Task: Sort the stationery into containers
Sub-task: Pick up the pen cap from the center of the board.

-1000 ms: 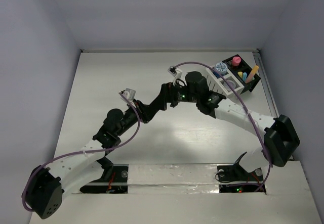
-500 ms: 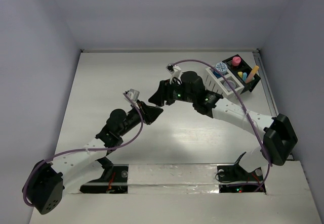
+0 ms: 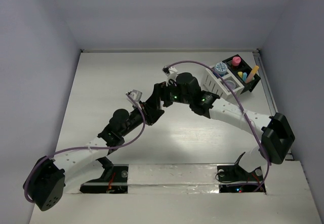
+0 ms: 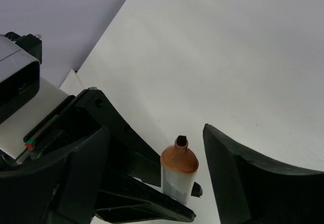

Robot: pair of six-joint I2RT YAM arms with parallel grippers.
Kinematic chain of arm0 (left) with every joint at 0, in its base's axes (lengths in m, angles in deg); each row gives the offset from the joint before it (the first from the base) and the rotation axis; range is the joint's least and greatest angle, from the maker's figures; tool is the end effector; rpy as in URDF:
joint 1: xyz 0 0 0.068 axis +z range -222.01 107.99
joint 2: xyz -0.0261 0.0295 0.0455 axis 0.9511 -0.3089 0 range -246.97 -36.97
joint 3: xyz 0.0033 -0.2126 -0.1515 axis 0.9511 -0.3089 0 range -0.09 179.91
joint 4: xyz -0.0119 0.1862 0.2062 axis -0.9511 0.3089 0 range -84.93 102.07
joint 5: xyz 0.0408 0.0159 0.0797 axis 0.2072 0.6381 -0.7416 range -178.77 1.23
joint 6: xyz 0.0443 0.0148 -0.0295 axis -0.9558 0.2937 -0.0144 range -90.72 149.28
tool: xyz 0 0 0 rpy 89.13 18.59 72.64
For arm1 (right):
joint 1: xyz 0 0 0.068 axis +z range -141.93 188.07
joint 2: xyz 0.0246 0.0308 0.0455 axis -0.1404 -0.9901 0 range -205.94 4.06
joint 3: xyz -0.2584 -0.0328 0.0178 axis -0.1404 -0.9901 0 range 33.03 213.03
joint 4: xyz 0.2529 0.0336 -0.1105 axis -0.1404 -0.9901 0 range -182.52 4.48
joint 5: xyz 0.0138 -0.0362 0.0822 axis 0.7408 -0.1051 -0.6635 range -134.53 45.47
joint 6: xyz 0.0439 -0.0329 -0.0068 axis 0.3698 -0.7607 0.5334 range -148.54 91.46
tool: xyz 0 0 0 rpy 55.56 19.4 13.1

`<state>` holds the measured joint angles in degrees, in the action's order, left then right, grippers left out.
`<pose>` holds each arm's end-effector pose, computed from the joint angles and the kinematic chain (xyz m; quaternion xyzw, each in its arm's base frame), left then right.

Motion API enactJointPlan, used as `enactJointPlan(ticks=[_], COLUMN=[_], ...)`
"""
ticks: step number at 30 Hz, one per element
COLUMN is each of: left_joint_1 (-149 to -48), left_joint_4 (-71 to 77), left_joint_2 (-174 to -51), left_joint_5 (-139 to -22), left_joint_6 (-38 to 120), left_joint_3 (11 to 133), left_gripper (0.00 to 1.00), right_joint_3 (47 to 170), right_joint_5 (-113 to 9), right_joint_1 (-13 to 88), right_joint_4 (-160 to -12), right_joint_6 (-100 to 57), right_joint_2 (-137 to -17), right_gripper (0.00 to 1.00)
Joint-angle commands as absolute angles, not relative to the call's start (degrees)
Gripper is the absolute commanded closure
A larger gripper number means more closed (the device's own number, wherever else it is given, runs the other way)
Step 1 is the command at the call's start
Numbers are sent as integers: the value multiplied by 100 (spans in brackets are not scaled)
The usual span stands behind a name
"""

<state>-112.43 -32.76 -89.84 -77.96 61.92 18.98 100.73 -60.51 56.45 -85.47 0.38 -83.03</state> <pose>0.1708 -0.1546 0.2258 0.1148 0.6725 -0.4851 0.5470 0.2438 0.2901 0.2980 -0.2158 0.7827 0.4463 0.3764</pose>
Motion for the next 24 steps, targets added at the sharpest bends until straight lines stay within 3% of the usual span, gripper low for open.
enactJointPlan(ticks=[1,2,3,11,15,16,24], left_joint_1=[-11270,-11270,-11270,-11208,-11147,-11147,-11147], left_joint_4=[-3510,-3501,-3458,-3088,-2965,-2982,-2983], left_joint_2=[-8848,-8787,-8752,-8558,-8409,-8400,-8092], left_joint_5=[-7971,-8007,-8050,-8218,-8235,-8166,-7822], left_joint_6=[6110,6092,6083,5969,5934,5934,5907], left_joint_3=[1951,1942,1933,1951,1942,1933,1898], left_gripper=[100,100,100,100,100,100,100], right_joint_3=[10300,10264,10247,9466,8983,8955,9981], right_joint_5=[-5860,-5694,-5588,-5280,-4990,-4867,-3433], right_joint_1=[5782,5782,5782,4835,3966,3789,3357], right_joint_4=[-8745,-8850,-8895,-9114,-9841,-10105,-13103], right_joint_6=[-208,-322,-341,-586,-938,-1008,-1904], right_joint_2=[-8129,-8076,-8015,-6769,-6249,-6265,-7318], right_gripper=[12,3,0,0,17,32,32])
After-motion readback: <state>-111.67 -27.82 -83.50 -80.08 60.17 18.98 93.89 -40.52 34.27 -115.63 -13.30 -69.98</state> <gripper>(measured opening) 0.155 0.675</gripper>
